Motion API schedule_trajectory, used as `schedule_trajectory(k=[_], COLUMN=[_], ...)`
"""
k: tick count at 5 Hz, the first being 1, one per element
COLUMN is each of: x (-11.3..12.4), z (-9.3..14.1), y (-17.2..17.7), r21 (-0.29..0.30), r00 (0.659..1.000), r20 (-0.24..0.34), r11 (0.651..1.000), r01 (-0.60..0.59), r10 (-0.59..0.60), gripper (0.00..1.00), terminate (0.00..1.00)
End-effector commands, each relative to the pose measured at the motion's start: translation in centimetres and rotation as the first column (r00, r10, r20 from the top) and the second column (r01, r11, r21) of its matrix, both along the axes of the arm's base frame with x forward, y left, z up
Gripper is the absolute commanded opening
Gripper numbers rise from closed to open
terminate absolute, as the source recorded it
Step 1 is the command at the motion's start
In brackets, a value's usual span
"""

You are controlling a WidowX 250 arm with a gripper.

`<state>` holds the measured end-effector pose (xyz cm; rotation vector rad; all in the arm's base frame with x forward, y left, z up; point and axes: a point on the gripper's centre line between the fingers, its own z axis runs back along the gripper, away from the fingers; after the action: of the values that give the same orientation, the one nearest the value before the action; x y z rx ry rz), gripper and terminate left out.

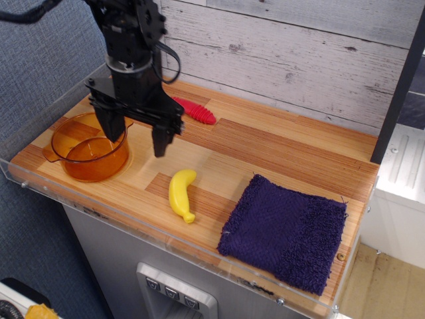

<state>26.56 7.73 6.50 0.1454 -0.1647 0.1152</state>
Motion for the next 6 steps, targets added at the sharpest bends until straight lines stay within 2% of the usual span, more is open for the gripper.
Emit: schedule_trajectory(k=[1, 2, 3, 4, 6], x=[-0.1, 0.5, 0.7, 0.9, 0.8], z=[-0.7, -1.8, -2.9, -3.8, -4.7], y=[-3.3, -4.1, -4.3, -4.2, -4.1], r21=[-0.068, -0.106, -0.082, -0.088, -0.125], r00=[1.0, 0.999, 0.998, 0.996, 0.996], r20=[0.028, 0.011, -0.04, -0.067, -0.065], r11=[0.998, 0.994, 0.995, 0.994, 0.99], r01=[0.0, -0.041, -0.055, -0.058, -0.063], r10=[0.002, 0.042, 0.052, 0.052, 0.055], gripper=[1.0, 1.0, 1.0, 1.0, 1.0], terminate=[0.0, 0.0, 0.0, 0.0, 0.0])
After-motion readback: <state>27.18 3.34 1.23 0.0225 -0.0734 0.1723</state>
